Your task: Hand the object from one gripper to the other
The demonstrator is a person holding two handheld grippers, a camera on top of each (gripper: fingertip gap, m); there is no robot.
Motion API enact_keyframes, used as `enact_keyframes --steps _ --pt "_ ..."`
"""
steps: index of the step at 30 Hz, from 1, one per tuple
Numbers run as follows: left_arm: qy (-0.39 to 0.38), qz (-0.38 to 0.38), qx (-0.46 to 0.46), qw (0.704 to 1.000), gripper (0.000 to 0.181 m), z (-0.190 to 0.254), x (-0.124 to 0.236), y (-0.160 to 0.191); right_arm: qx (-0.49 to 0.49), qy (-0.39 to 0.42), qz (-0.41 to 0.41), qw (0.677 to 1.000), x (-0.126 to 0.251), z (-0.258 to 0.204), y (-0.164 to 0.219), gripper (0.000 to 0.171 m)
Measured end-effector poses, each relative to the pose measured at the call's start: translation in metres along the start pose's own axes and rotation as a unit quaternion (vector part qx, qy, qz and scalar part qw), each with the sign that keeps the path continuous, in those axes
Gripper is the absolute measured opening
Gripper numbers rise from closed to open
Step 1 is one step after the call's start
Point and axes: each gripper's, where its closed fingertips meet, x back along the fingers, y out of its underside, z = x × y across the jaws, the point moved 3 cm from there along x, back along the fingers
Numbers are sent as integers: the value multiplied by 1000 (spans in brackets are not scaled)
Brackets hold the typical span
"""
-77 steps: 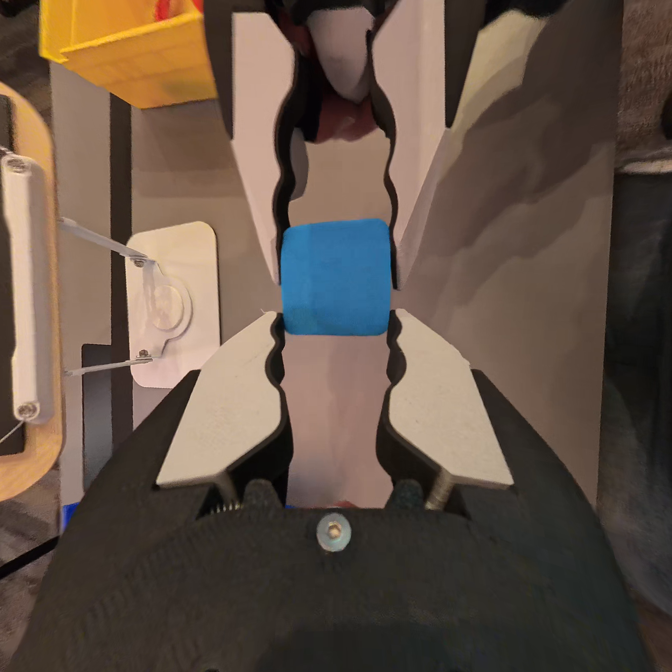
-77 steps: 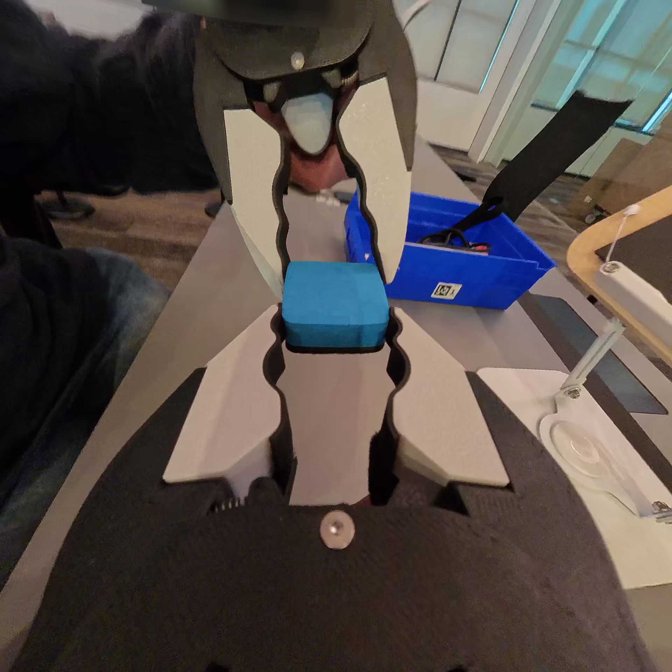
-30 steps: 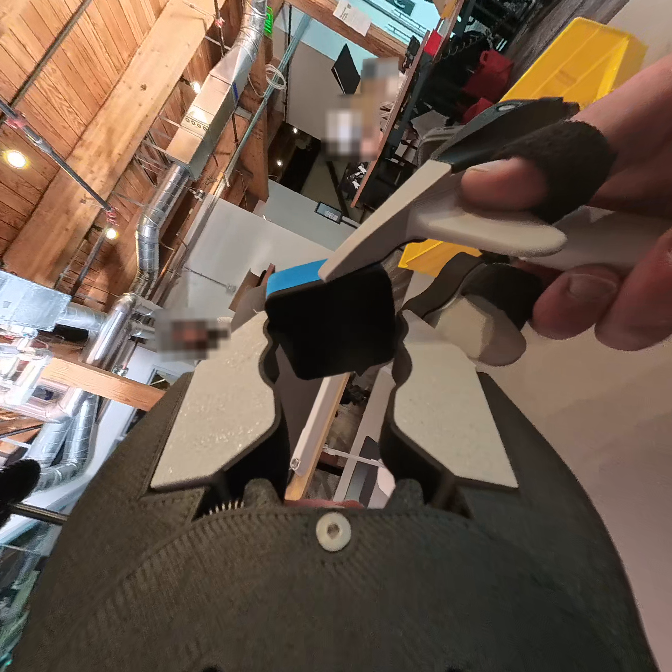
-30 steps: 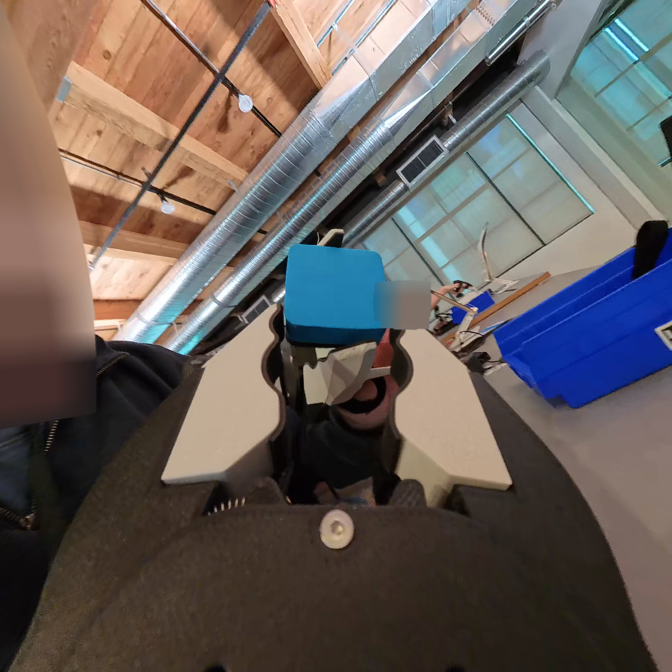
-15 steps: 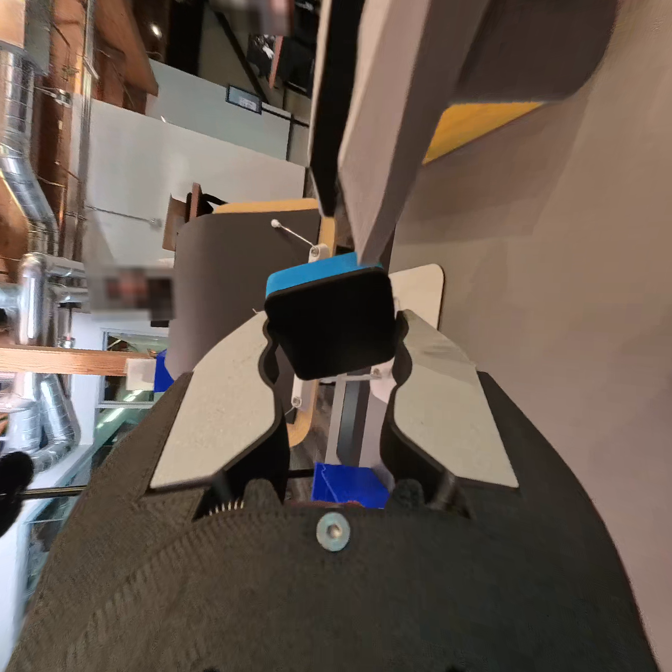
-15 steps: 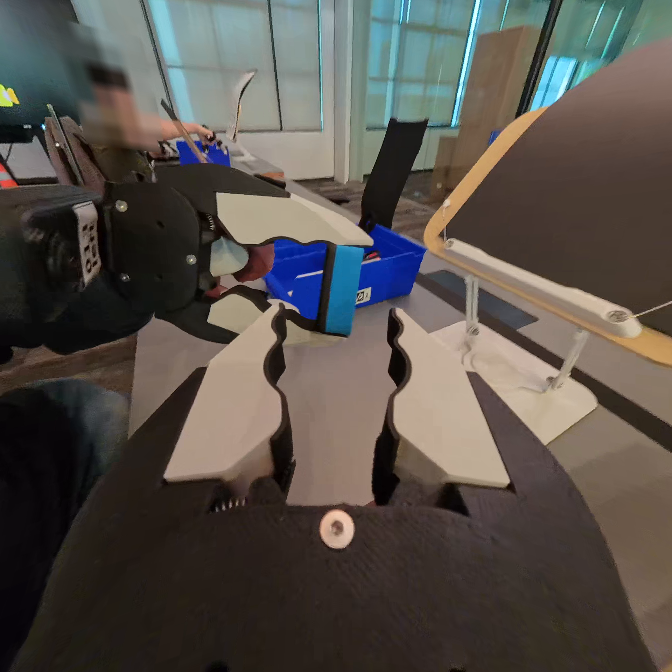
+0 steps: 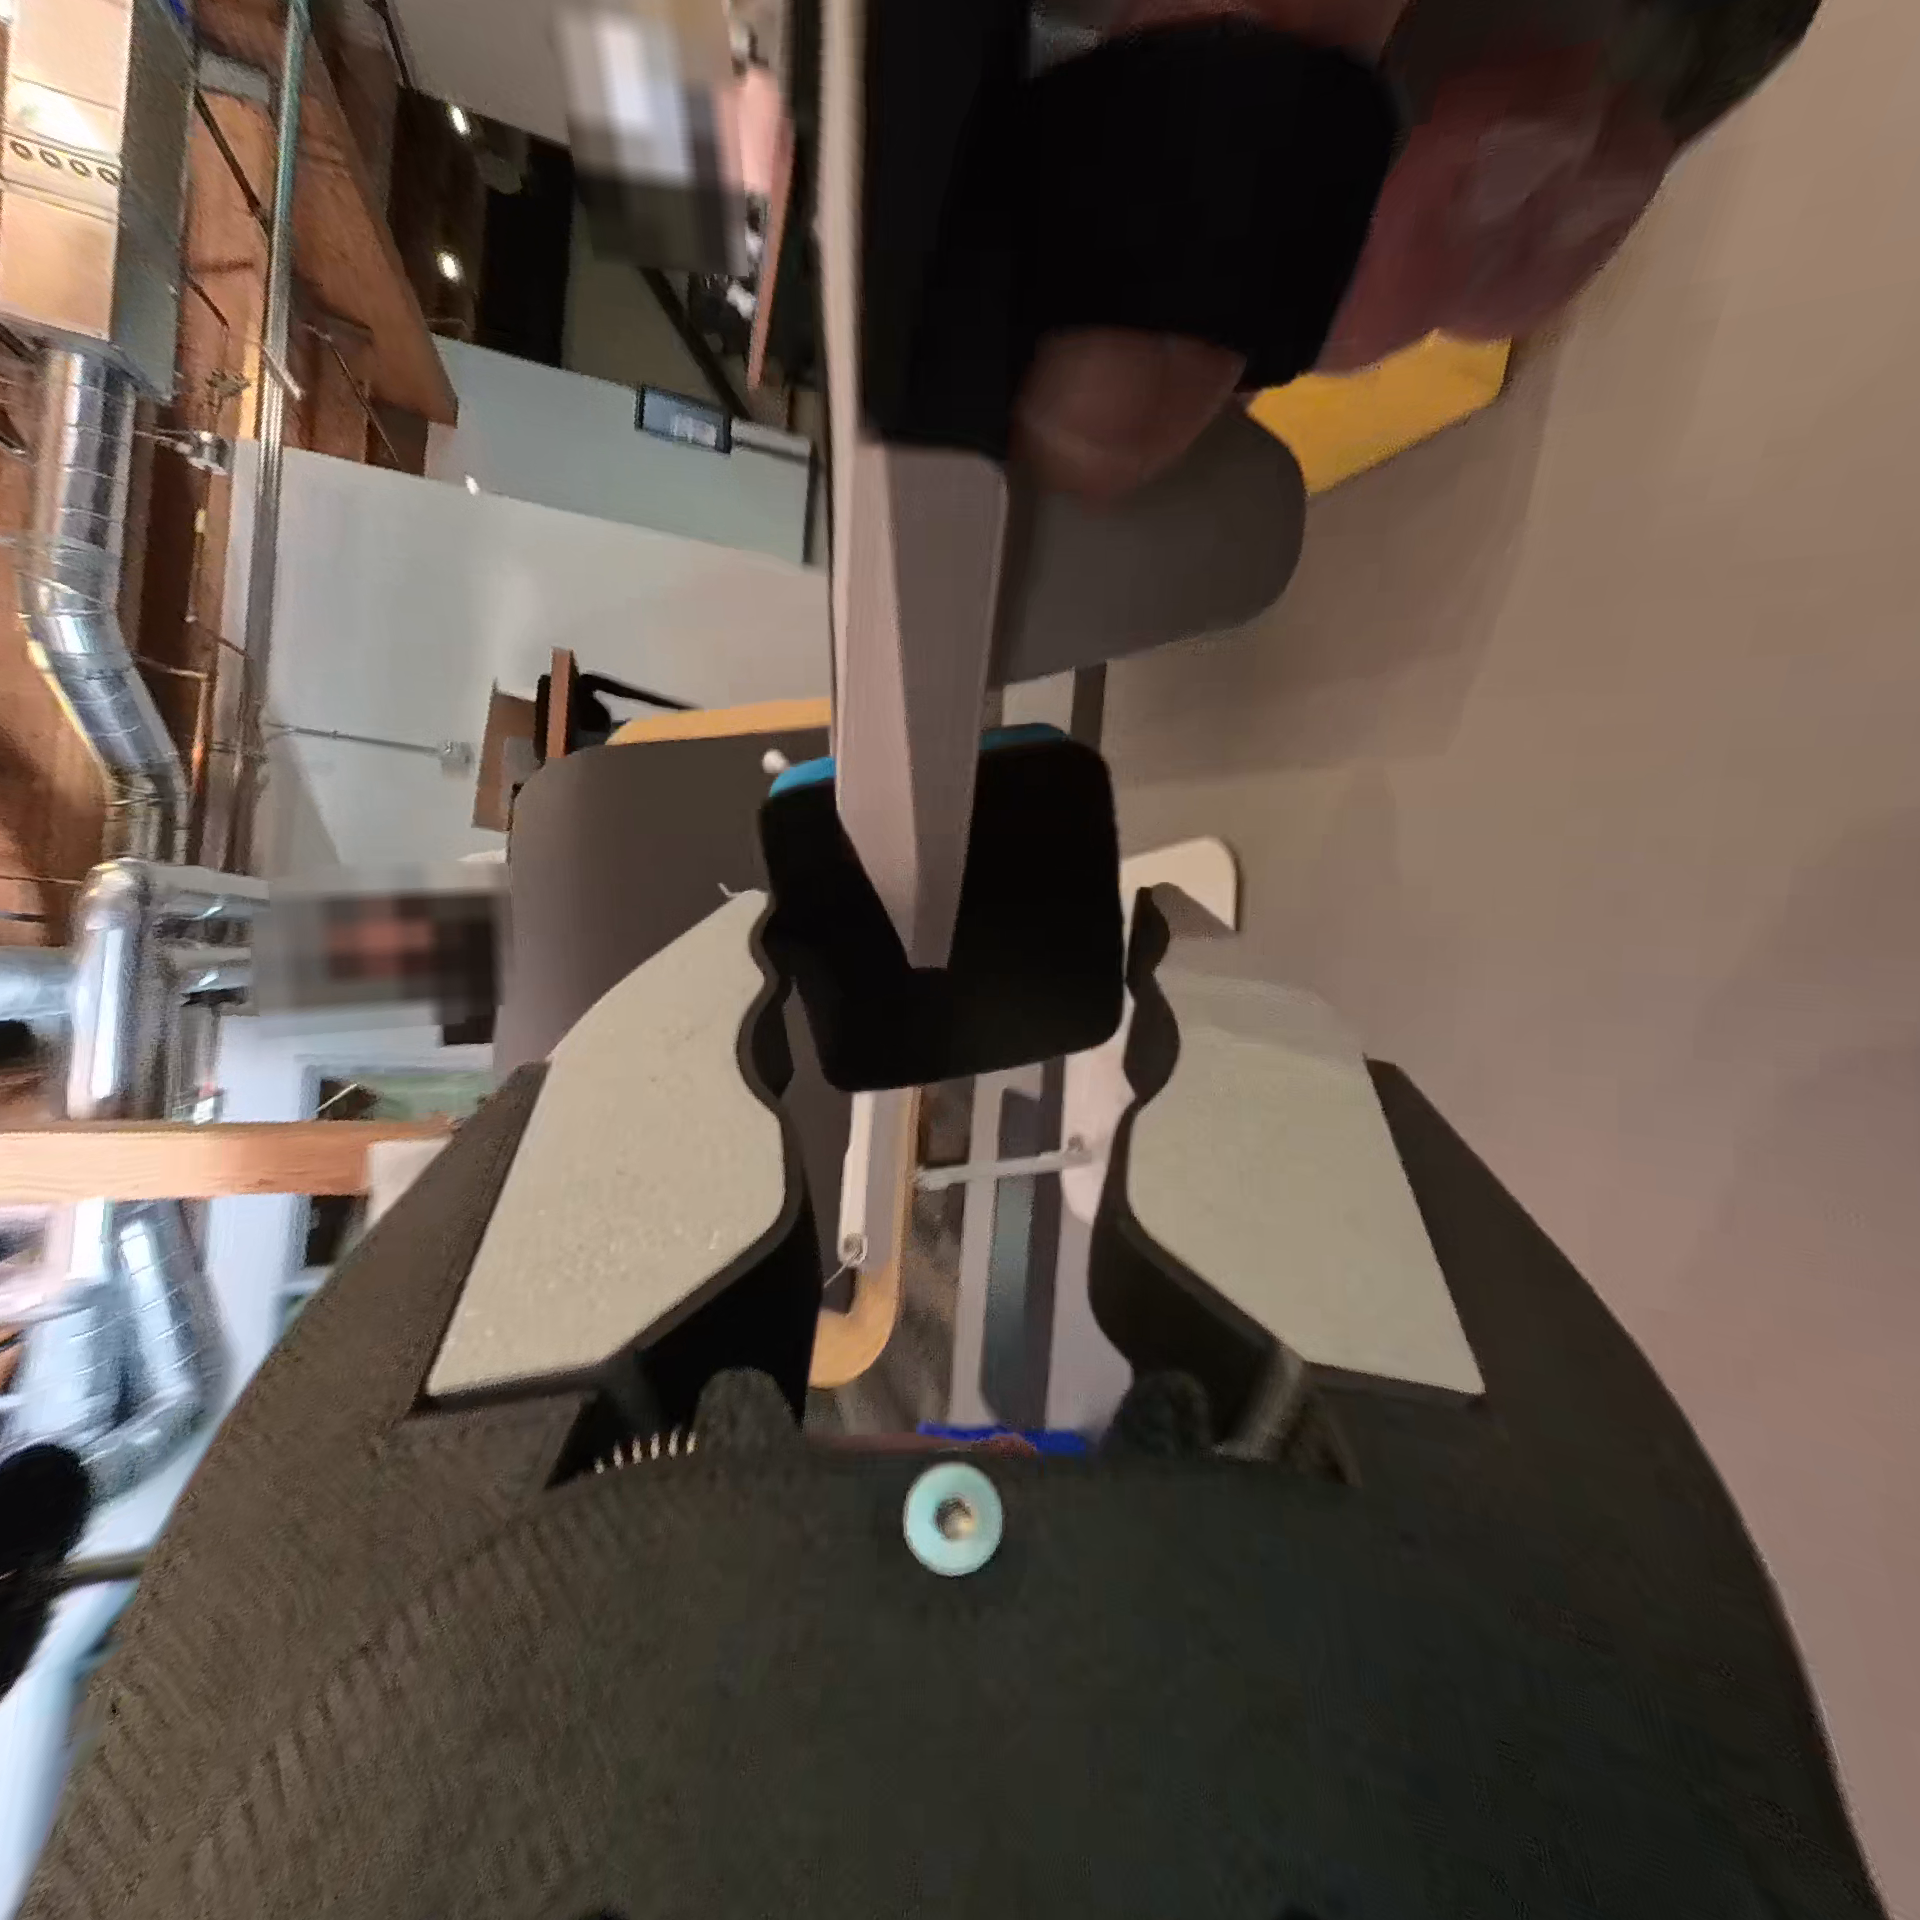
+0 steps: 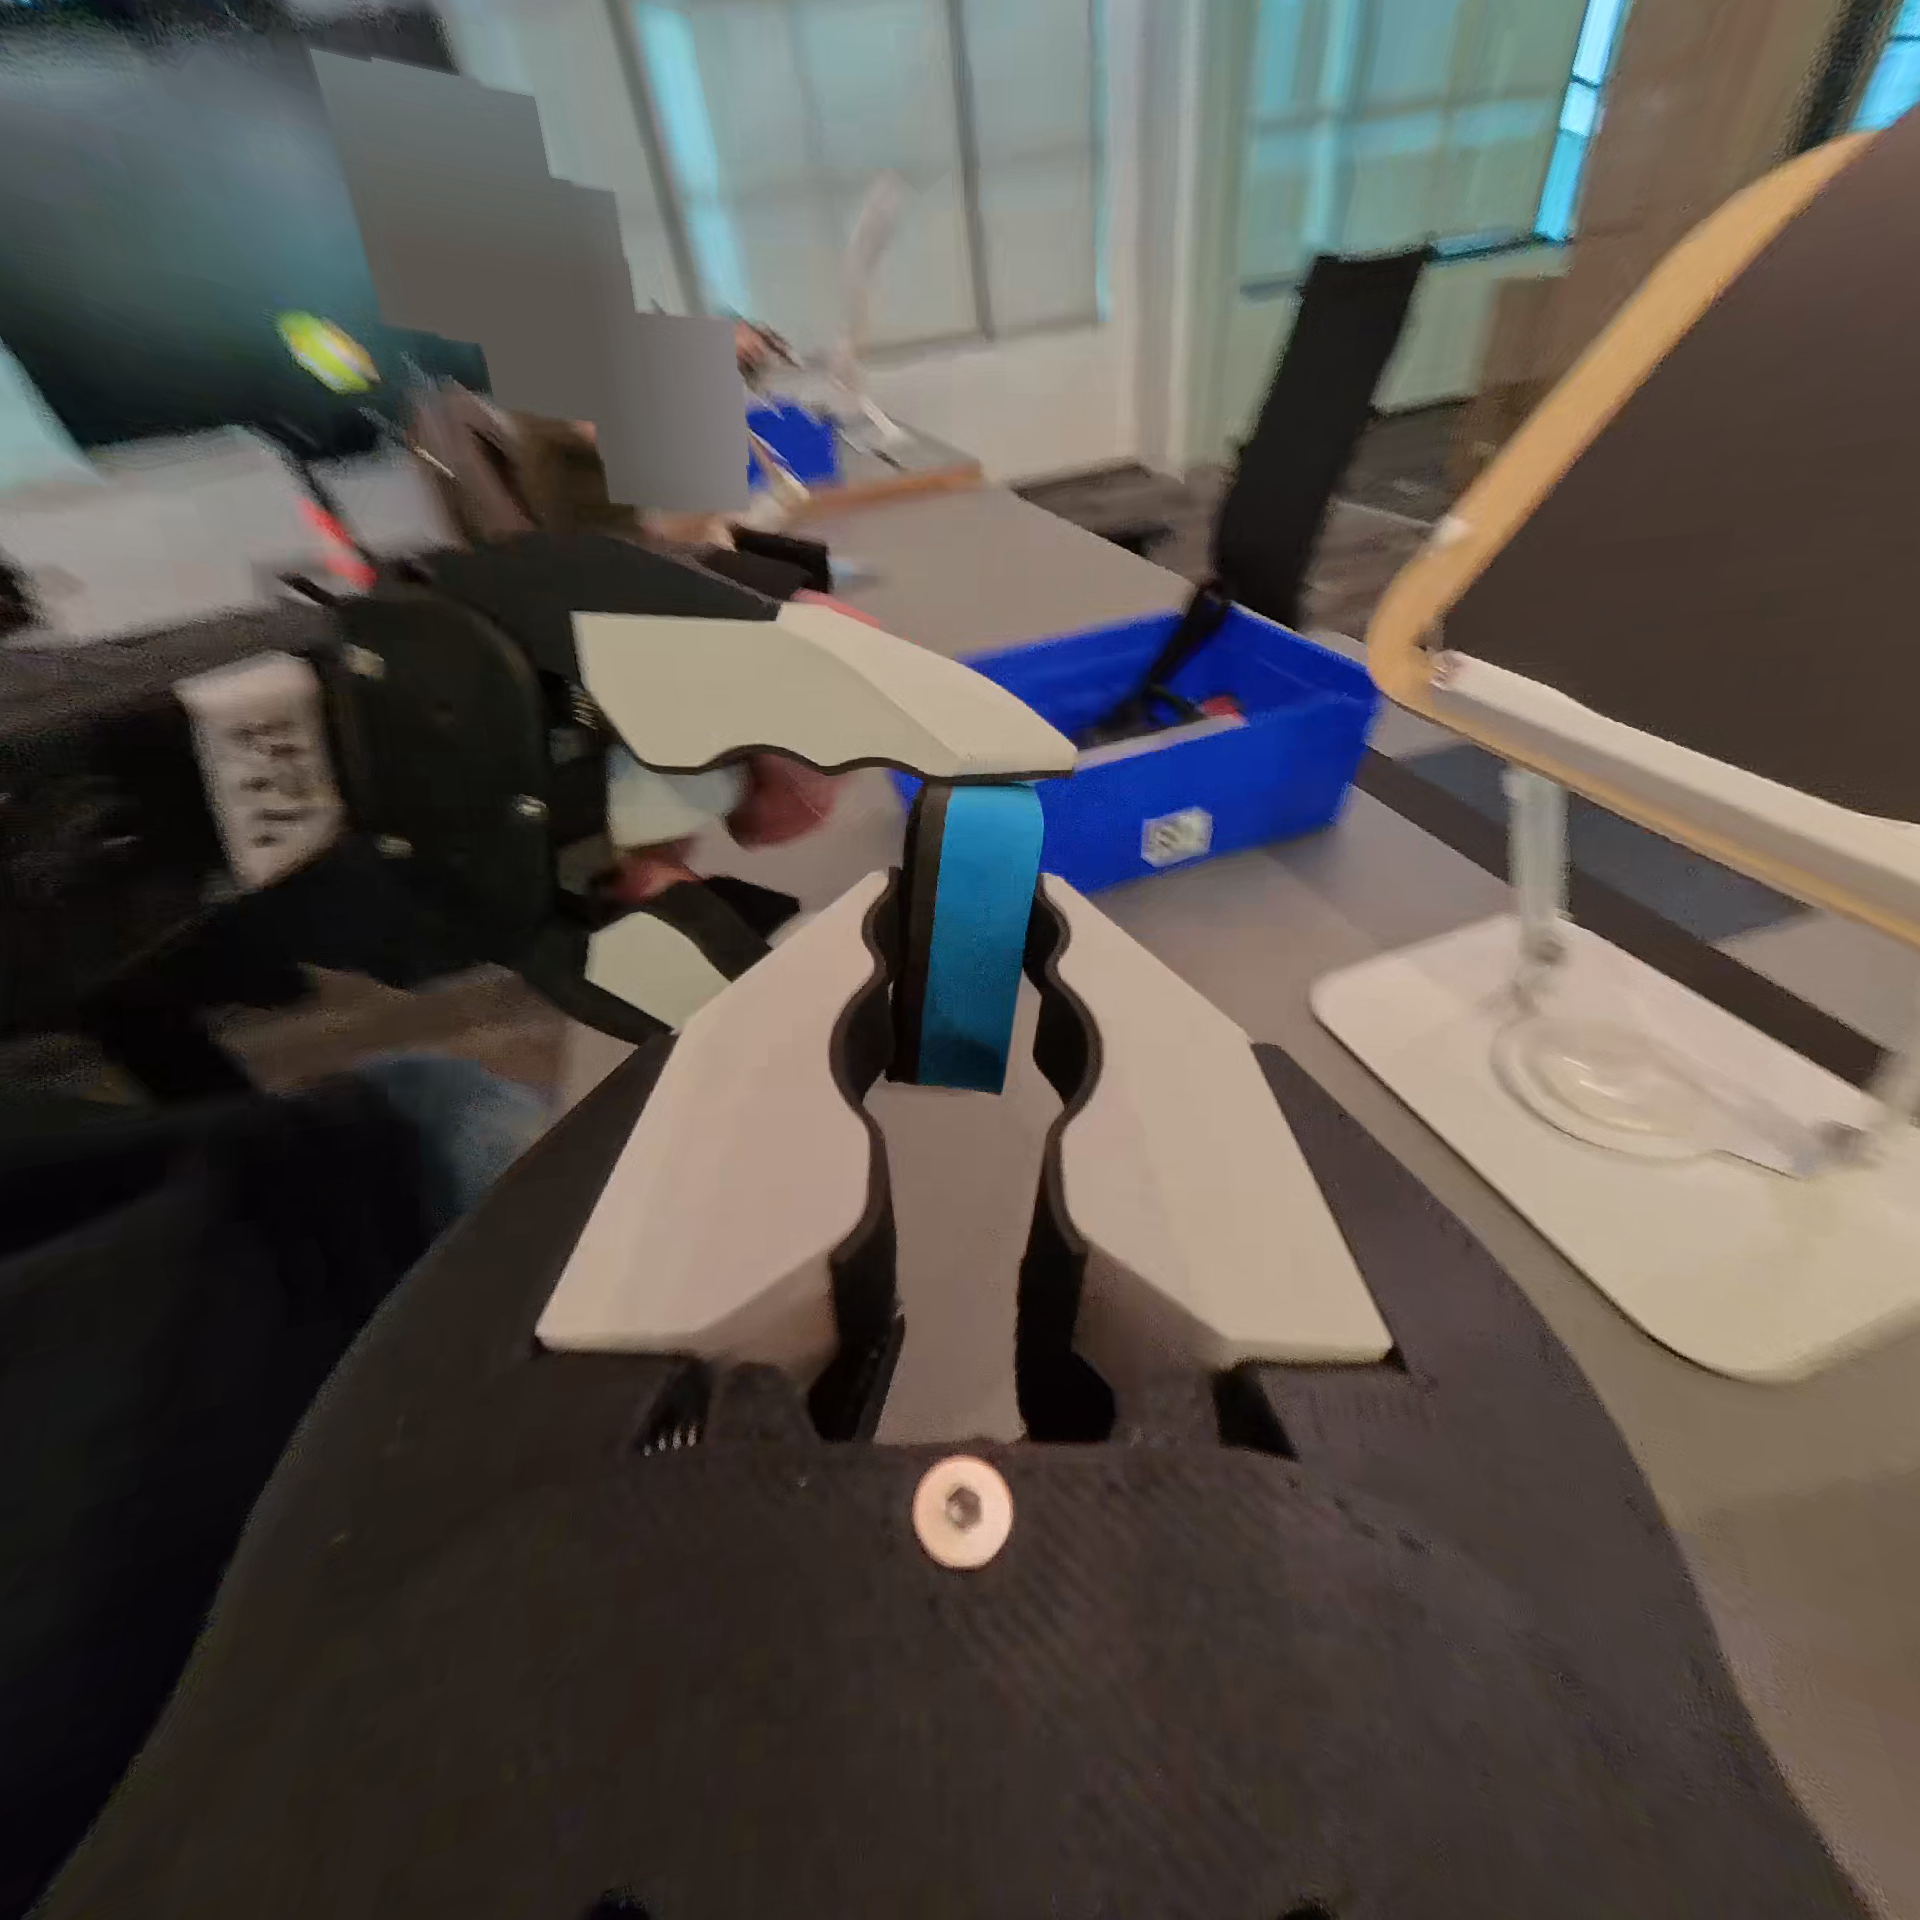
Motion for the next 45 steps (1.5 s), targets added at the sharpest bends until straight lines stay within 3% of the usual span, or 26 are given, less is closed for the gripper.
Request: enact_keyframes --steps 6,10,16,22,25,29,33,35,38,45 --pt "-19 123 50 991 76 -16 25 -10 -131 -190 109 967 28 -1 -16 19" --pt "-20 143 63 987 84 -15 24 -20 -171 -274 141 936 35 -3 -14 20" --pt "-3 192 74 979 84 -12 23 -39 -199 -328 138 913 28 -12 1 19" --pt "38 215 69 973 60 -1 23 -46 -208 -354 130 903 27 -18 5 20" --pt "42 218 78 972 60 0 23 -46 -213 -355 130 901 27 -17 6 20" --pt "50 201 96 974 60 -2 19 -43 -192 -299 137 925 25 -9 5 24" --pt "62 148 100 982 59 -7 14 -33 -95 -126 72 985 22 5 9 69" --pt "61 114 87 988 59 -9 10 -28 -30 -40 43 998 27 9 5 71" --pt "53 61 57 995 59 -11 4 -20 -9 72 -15 997 31 15 4 71" --pt "13 -31 -56 998 59 3 -13 -23 -55 86 -53 993 7 6 18 72"
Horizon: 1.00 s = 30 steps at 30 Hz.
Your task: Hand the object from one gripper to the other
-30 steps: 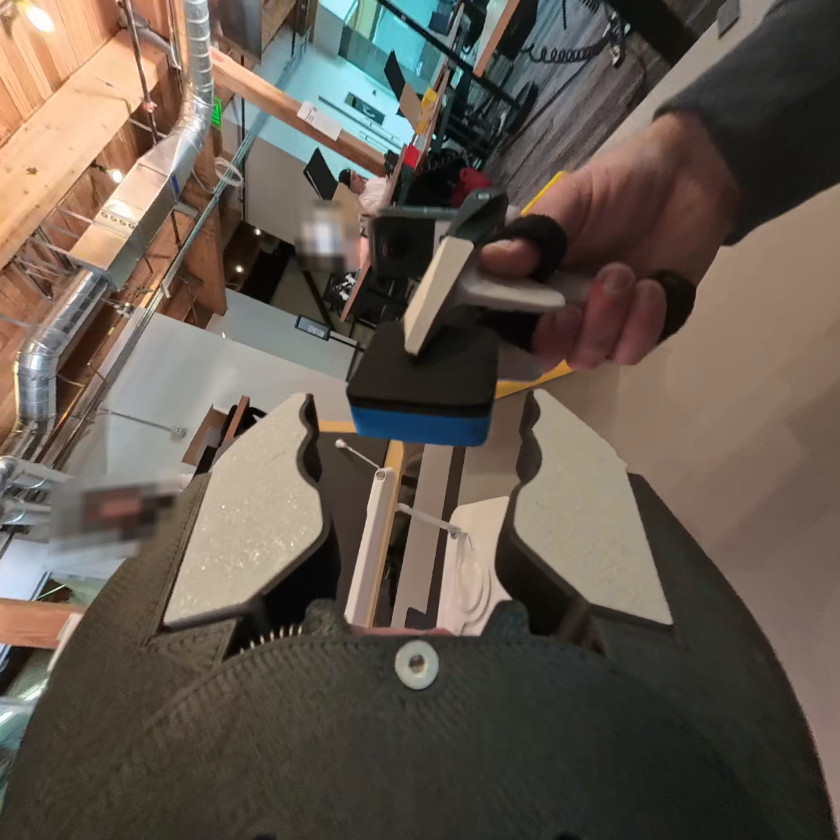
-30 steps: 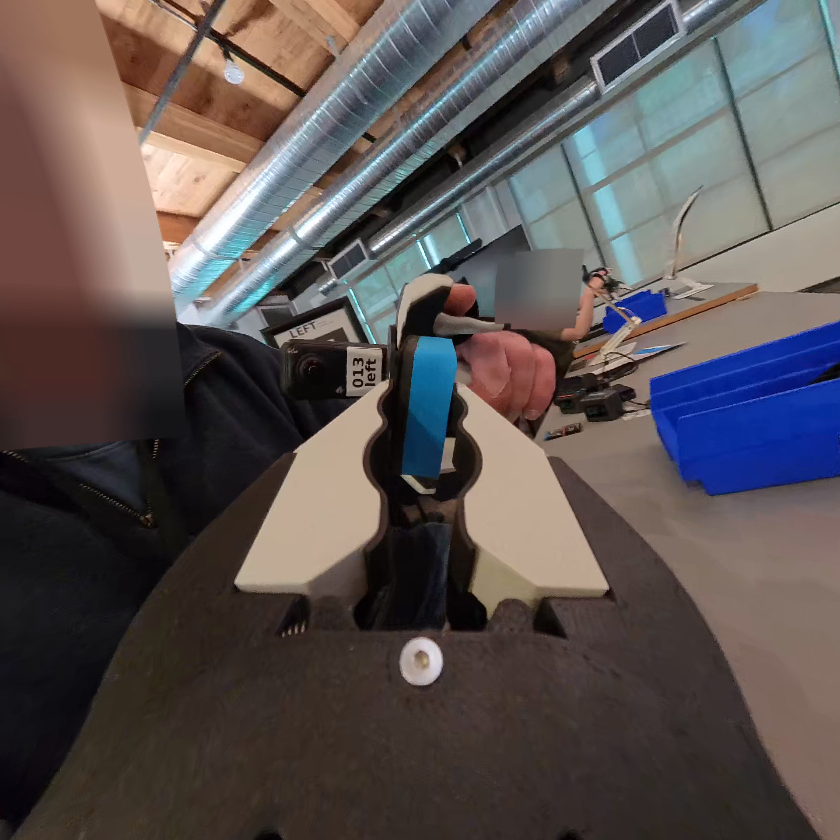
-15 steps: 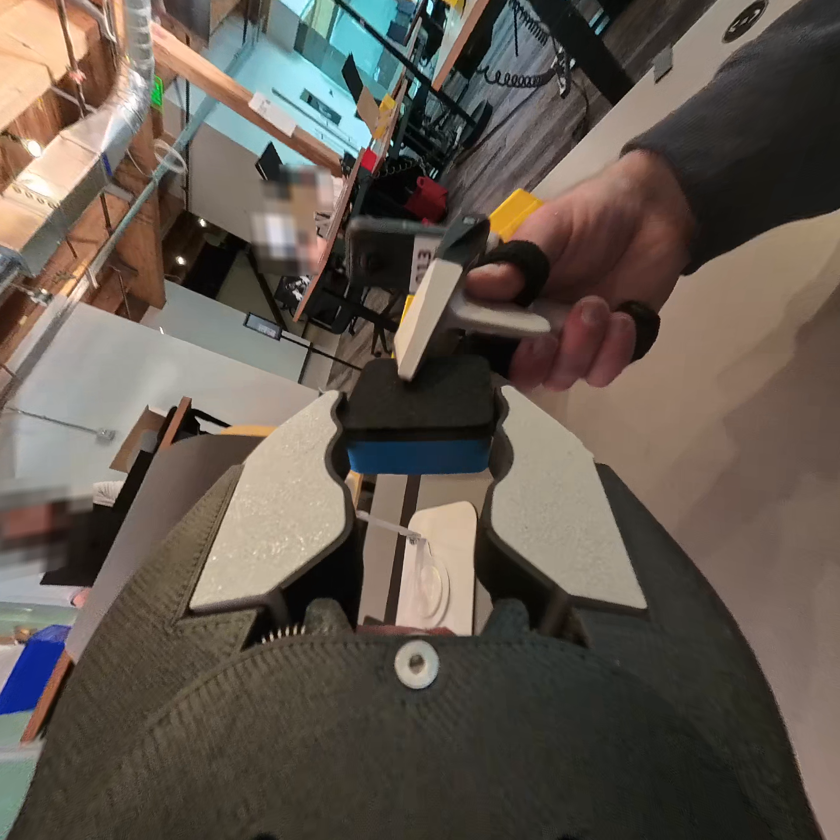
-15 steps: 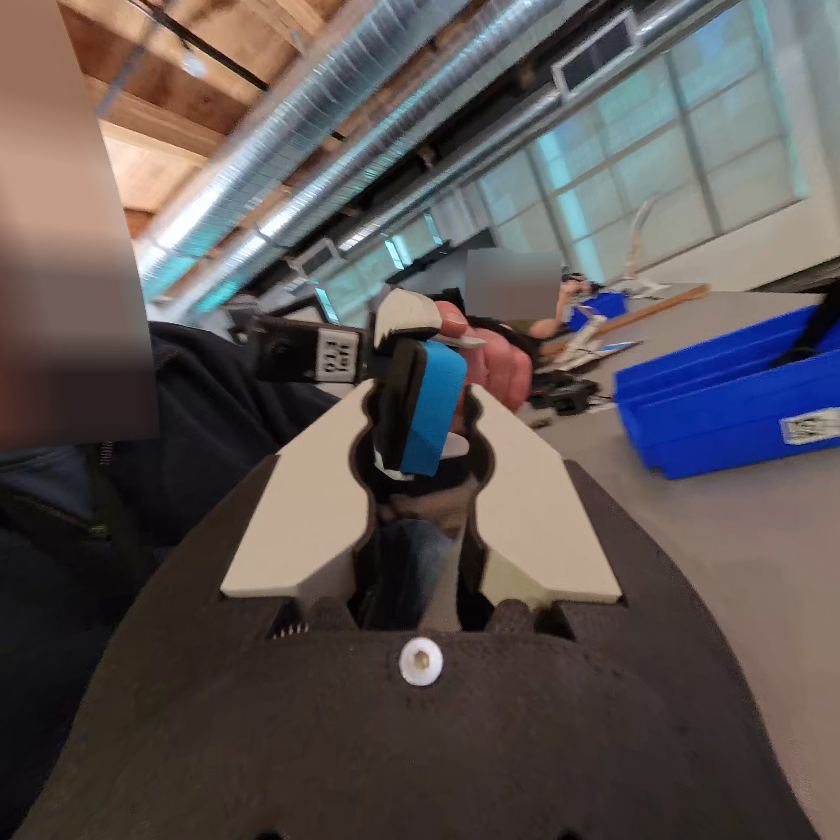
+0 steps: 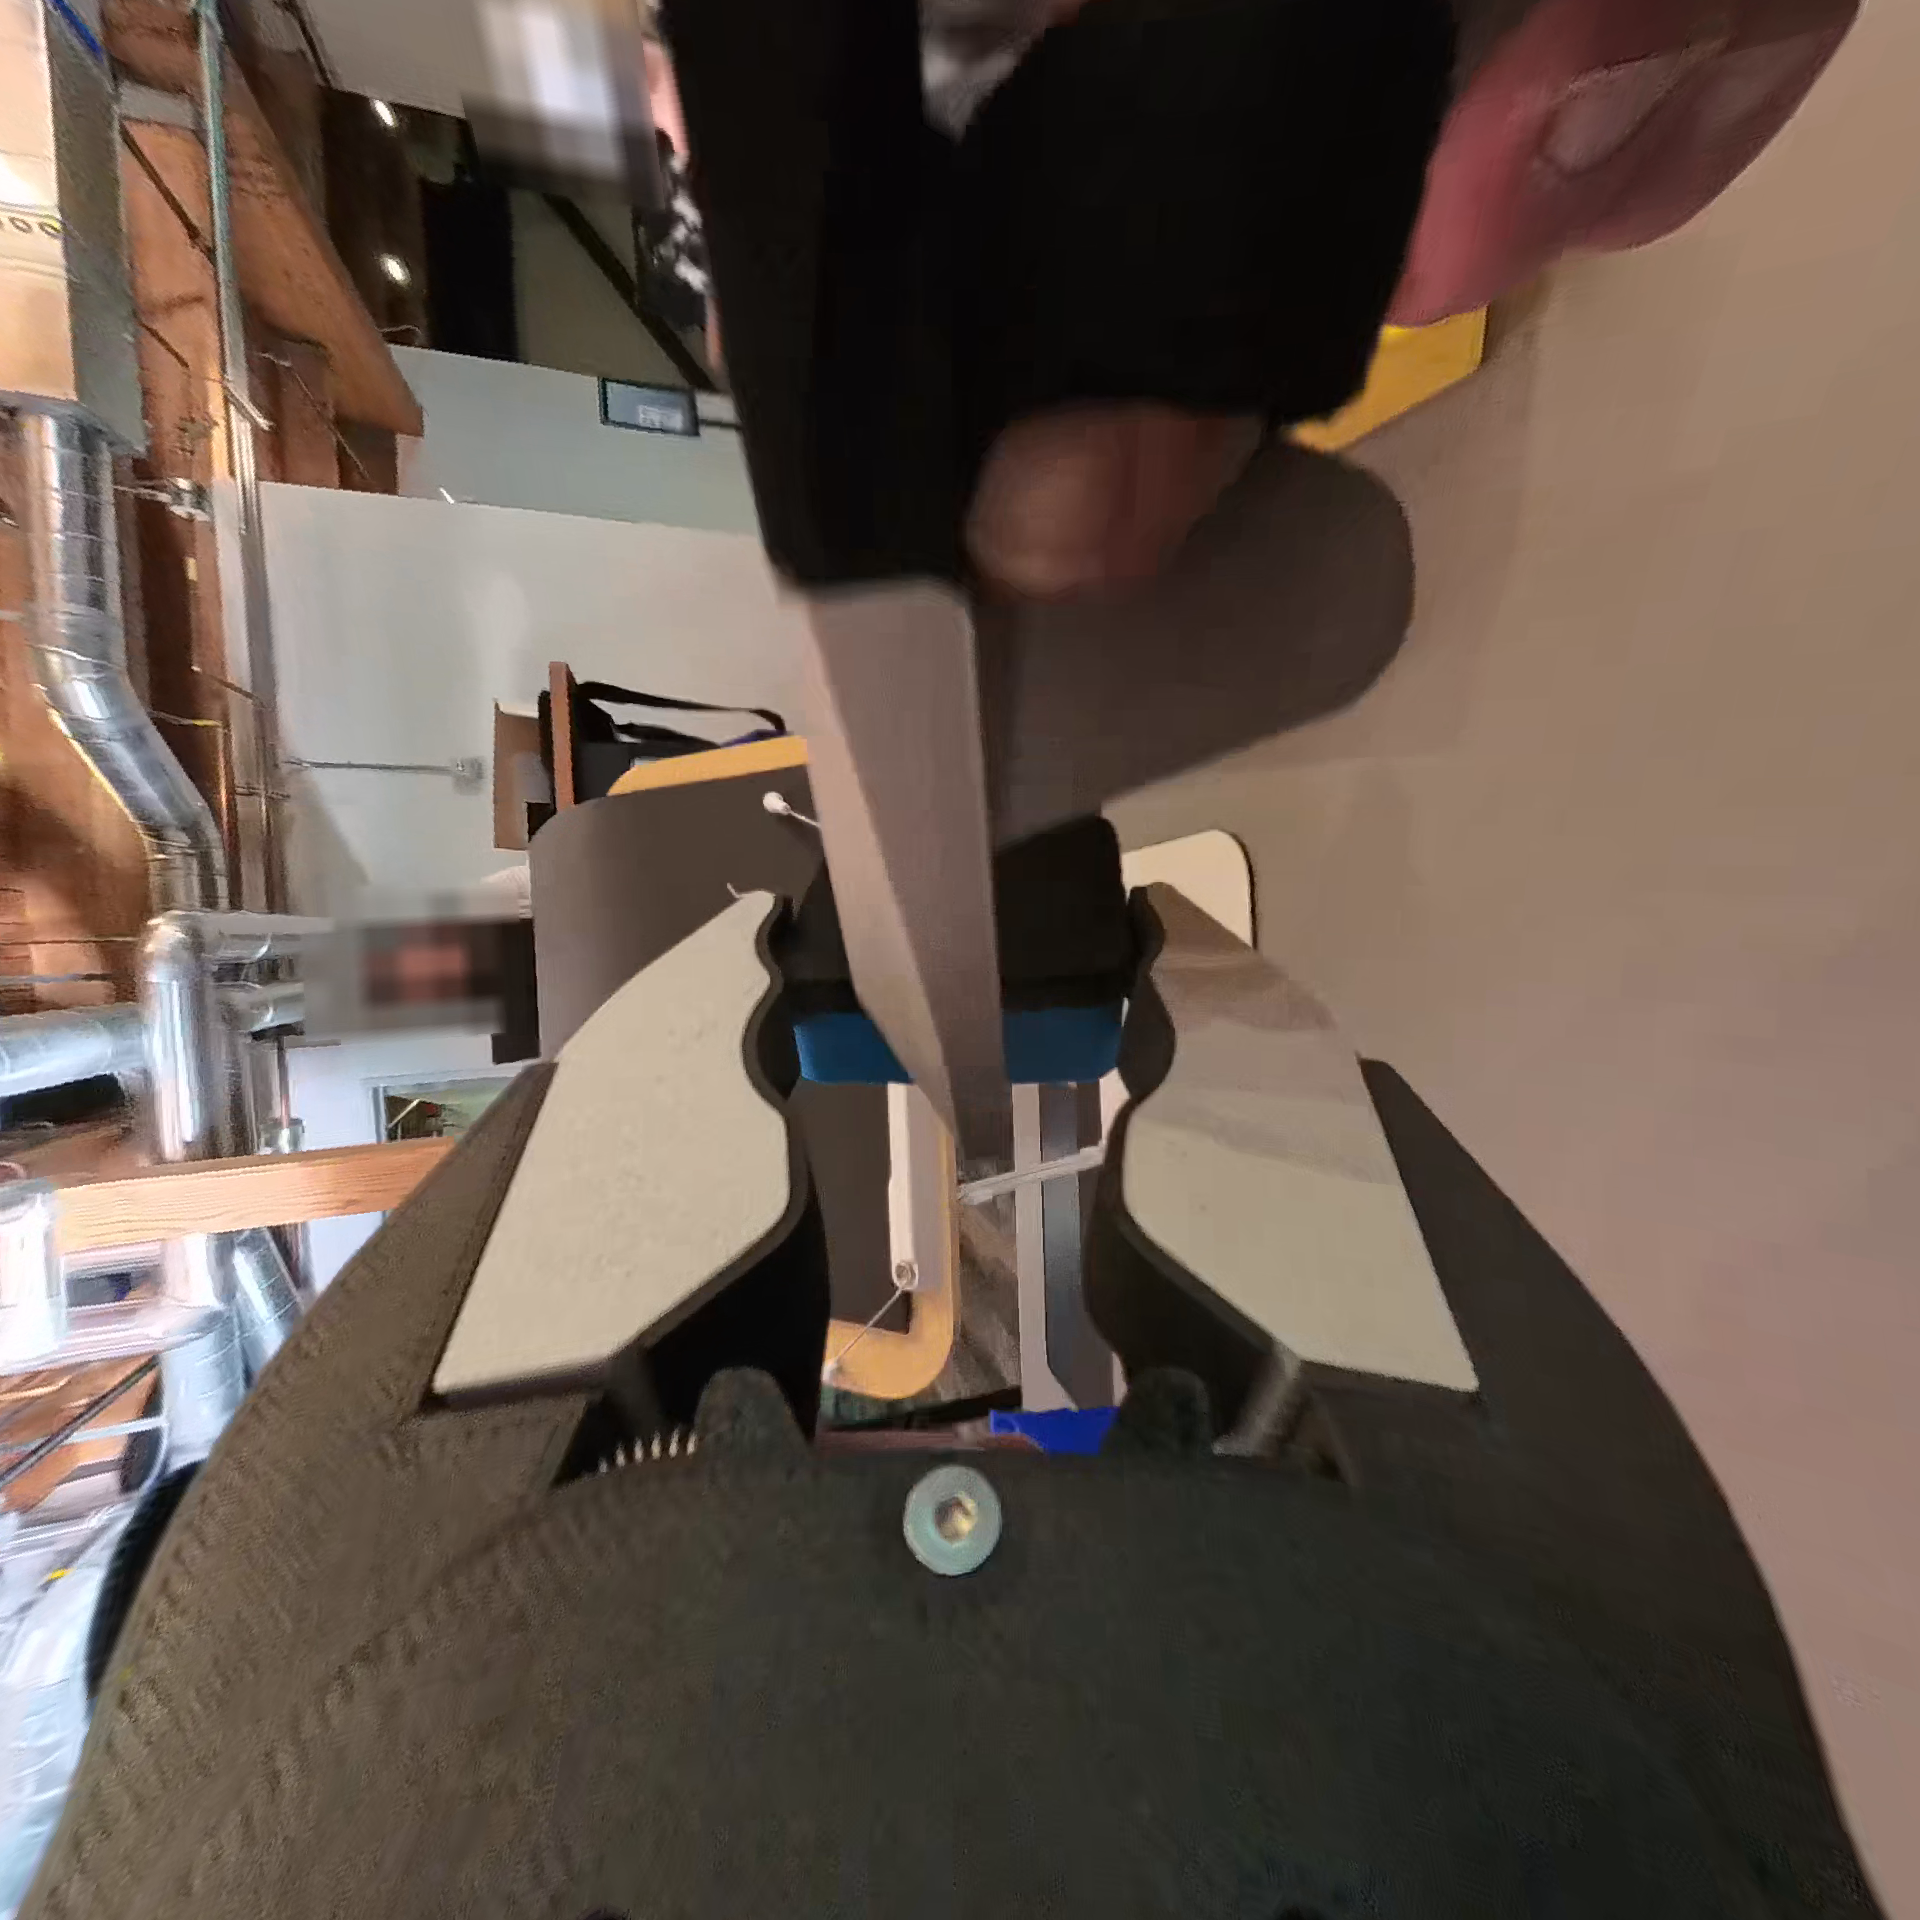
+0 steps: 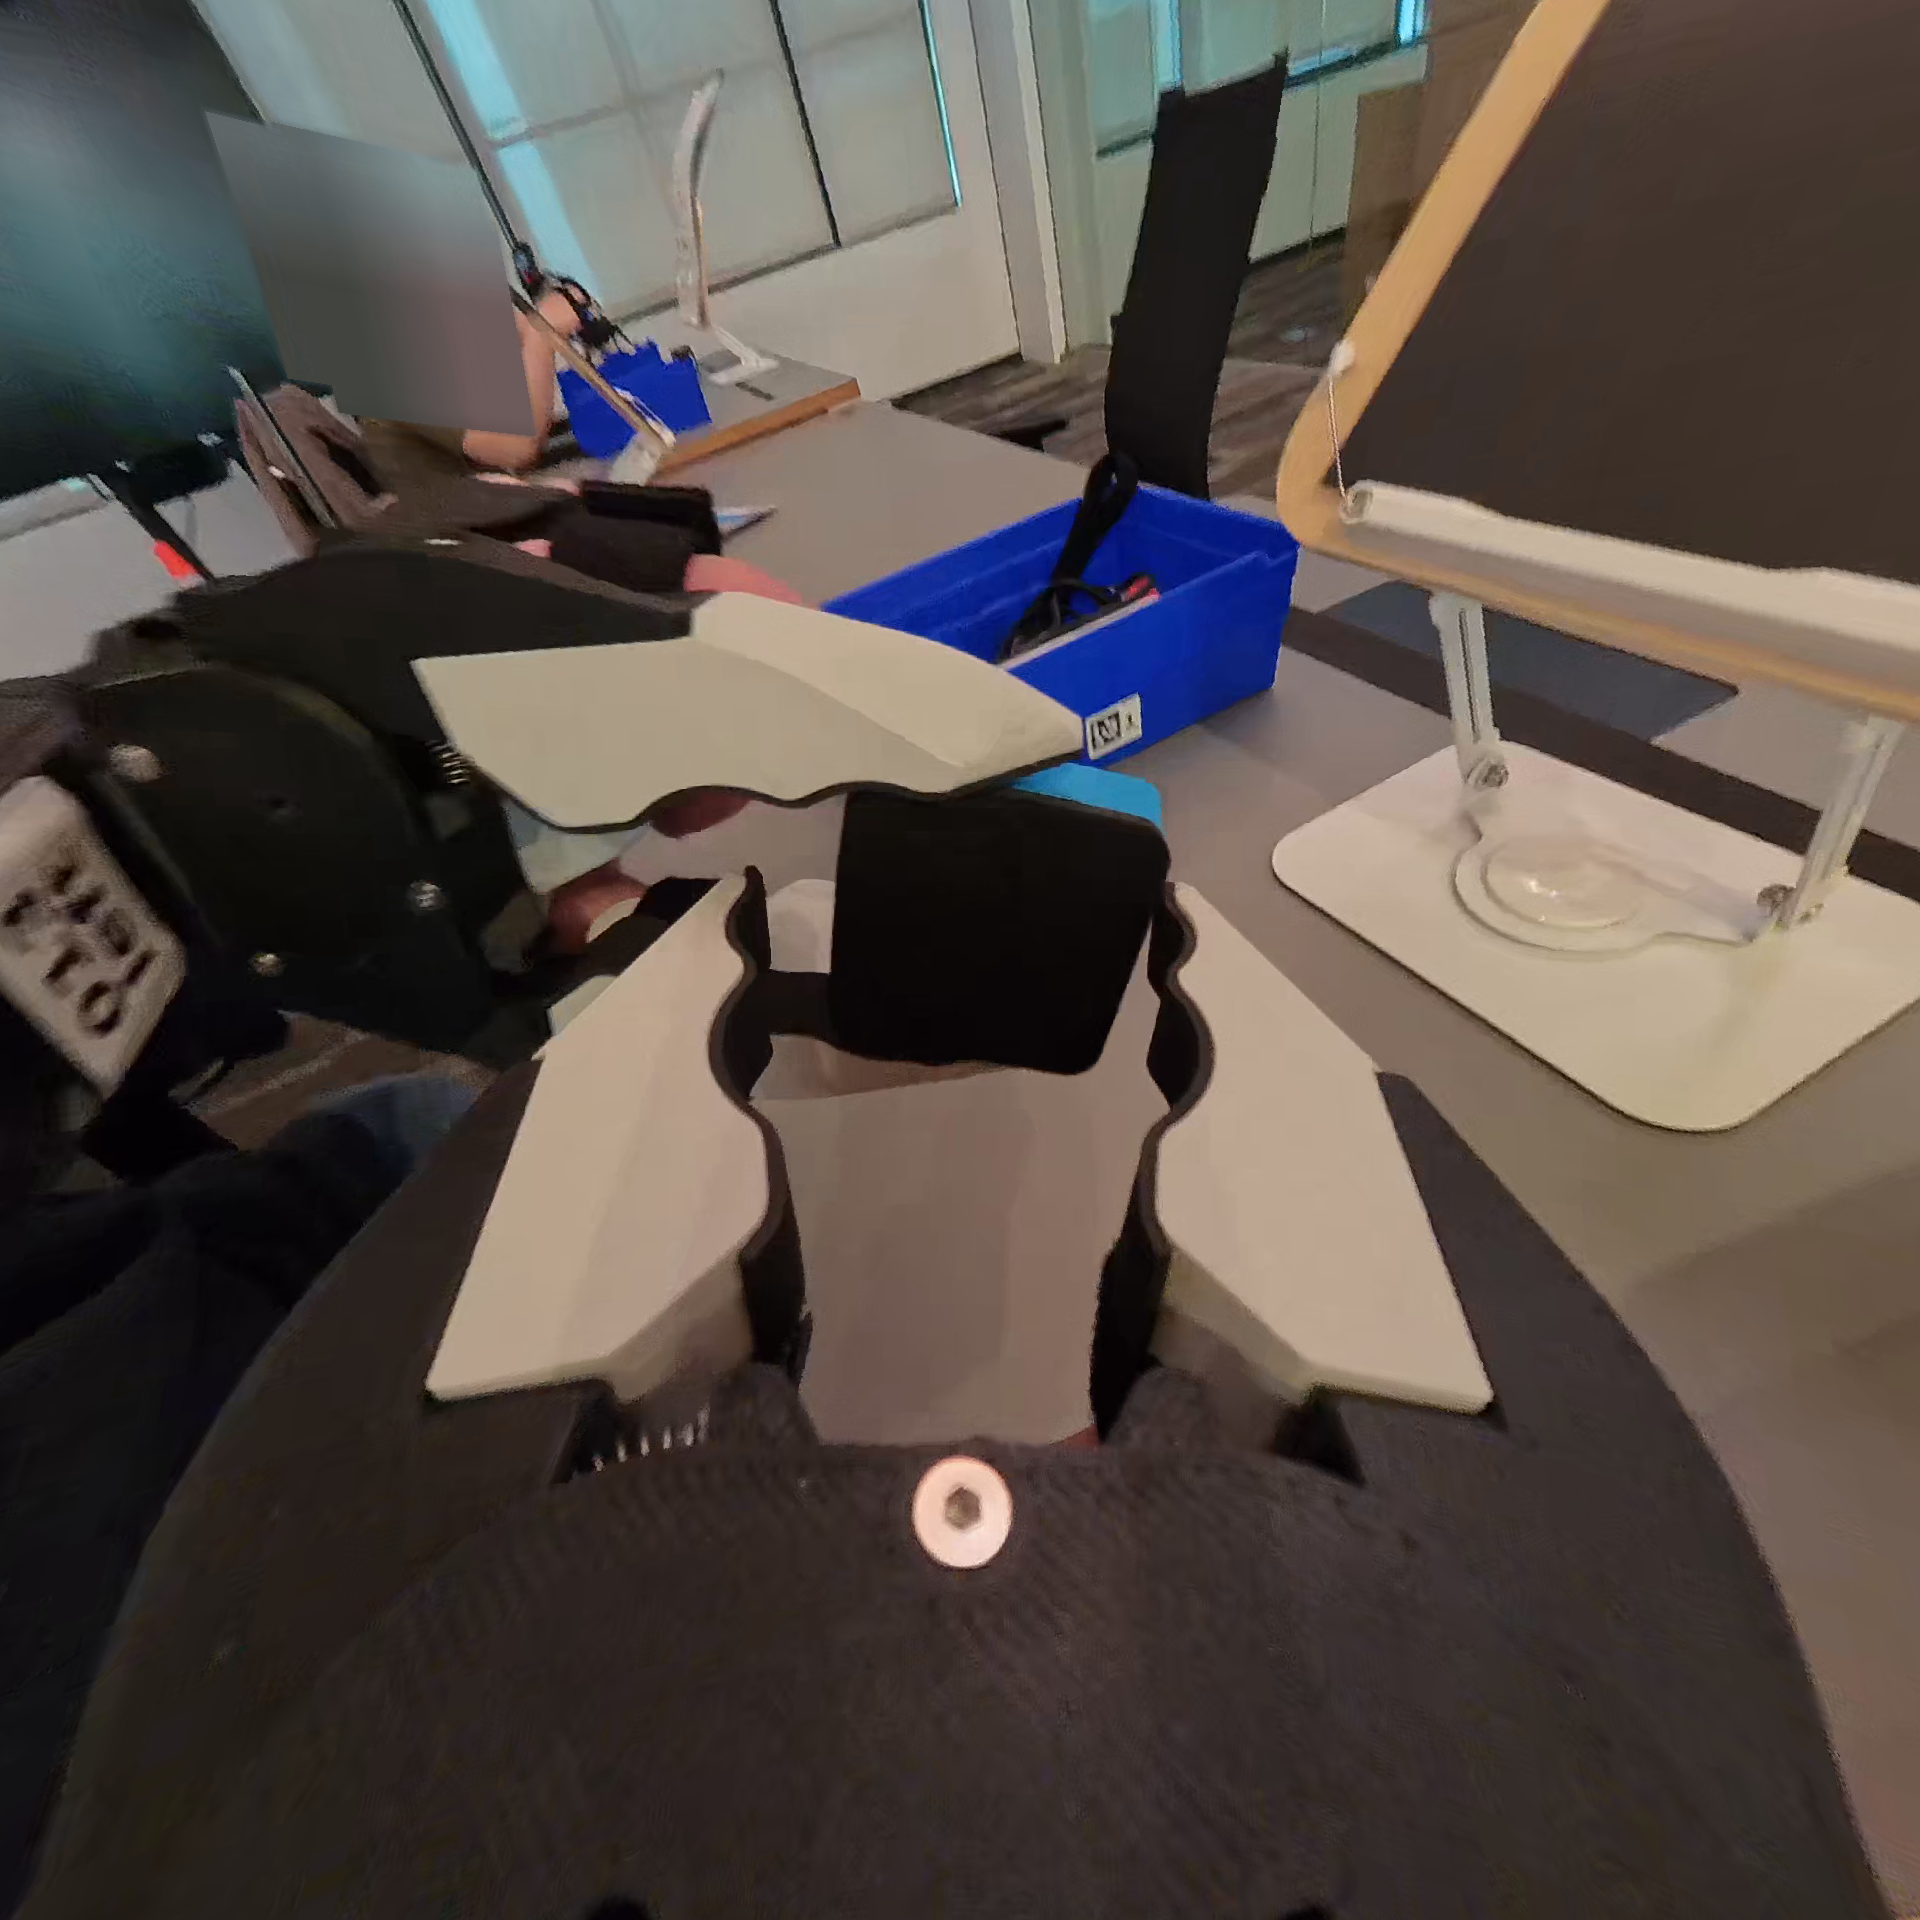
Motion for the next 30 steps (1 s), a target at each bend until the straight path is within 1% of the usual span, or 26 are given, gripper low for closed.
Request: enact_keyframes --steps 1,3,6,9,12,14,16,19,22,25,30 --pt "-2 -5 -4 1000 59 2 -1 -2 0 8 -4 1000 -3 1 2 70" --pt "-5 -4 -18 1000 59 4 -2 -6 8 24 -4 1000 -4 4 3 58" --pt "-14 -5 -26 1000 59 3 -3 -7 15 17 7 1000 -3 5 1 57" --pt "-20 24 -7 999 60 -1 -1 -11 15 -27 23 999 1 1 -4 57" --pt "-12 65 41 997 71 -6 4 -15 -16 -106 59 993 10 -4 -12 57" --pt "-16 95 71 993 72 -11 10 -16 -50 -154 85 983 18 -2 -17 57" --pt "-3 120 116 986 75 -14 14 -15 -82 -195 105 972 26 3 -20 57" --pt "-9 135 164 977 76 -19 16 -11 -128 -199 148 960 36 18 -26 56" --pt "-22 150 208 966 76 -19 13 -15 -172 -203 225 937 43 24 -36 57" --pt "-58 163 232 957 68 -19 7 -21 -183 -206 273 922 41 19 -36 57" --pt "-127 180 211 952 53 -27 6 -30 -213 -247 310 893 37 8 -29 57"
